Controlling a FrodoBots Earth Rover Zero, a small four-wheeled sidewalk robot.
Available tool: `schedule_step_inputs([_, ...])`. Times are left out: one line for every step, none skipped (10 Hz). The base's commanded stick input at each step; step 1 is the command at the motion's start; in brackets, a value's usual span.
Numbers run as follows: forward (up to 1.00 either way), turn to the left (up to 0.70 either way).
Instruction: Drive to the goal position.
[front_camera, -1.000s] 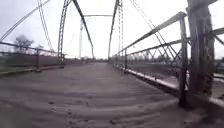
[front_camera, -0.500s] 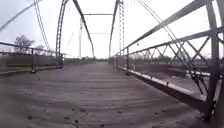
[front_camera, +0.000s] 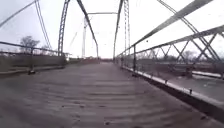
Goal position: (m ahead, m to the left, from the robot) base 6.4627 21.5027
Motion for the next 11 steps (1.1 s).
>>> schedule_step_inputs([1.0,0.0])
schedule_step_inputs([1.0,0.0])
schedule_step_inputs([1.0,0.0])
schedule_step_inputs([1.0,0.0])
schedule_step_inputs([1.0,0.0])
schedule_step_inputs([1.0,0.0])
schedule_step_inputs([1.0,0.0])
schedule_step_inputs([1.0,0.0])
schedule_step_inputs([1.0,0.0])
schedule_step_inputs([1.0,0.0])
schedule_step_inputs([1.0,0.0])
